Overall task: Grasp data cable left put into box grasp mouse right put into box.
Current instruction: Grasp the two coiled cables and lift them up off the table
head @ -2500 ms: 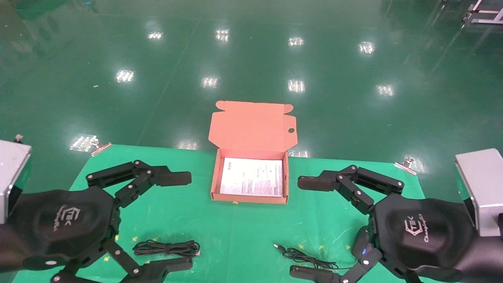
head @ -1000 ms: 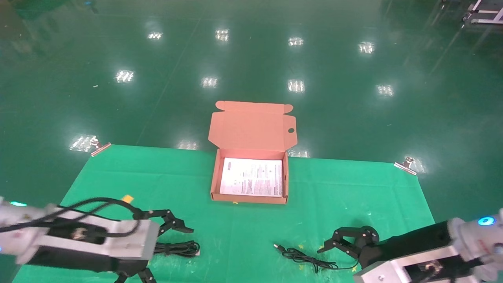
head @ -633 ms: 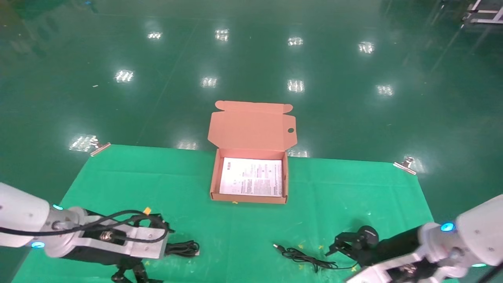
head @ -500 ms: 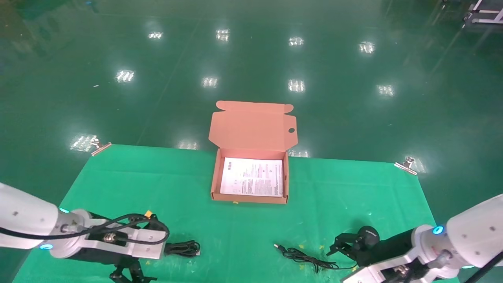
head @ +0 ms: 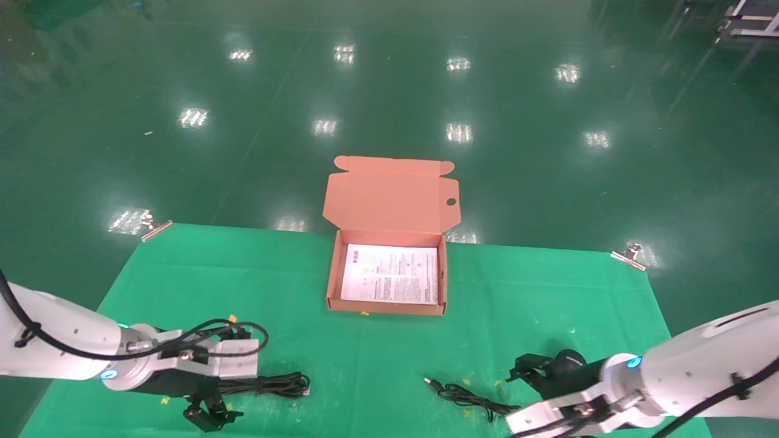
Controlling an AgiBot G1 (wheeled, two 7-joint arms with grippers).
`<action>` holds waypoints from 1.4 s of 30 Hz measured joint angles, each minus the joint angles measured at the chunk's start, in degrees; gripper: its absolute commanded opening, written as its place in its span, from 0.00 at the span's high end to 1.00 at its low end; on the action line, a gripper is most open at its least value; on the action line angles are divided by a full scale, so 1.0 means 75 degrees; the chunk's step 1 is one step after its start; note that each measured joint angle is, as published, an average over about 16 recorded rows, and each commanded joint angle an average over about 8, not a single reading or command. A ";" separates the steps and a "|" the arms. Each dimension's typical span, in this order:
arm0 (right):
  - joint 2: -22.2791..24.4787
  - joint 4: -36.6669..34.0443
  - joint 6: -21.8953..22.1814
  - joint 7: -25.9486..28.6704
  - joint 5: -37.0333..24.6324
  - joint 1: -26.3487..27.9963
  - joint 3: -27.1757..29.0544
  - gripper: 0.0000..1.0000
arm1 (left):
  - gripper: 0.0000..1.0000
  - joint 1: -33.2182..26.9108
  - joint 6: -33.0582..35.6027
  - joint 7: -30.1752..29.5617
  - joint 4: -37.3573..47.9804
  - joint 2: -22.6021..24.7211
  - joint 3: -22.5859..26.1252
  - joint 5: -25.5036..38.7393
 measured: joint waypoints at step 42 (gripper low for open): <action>-0.1635 -0.3477 0.1210 -0.0729 -0.0037 0.0028 -0.0034 1.00 | 1.00 -0.0677 -0.1101 0.1680 0.4769 0.1539 -0.0191 -0.0421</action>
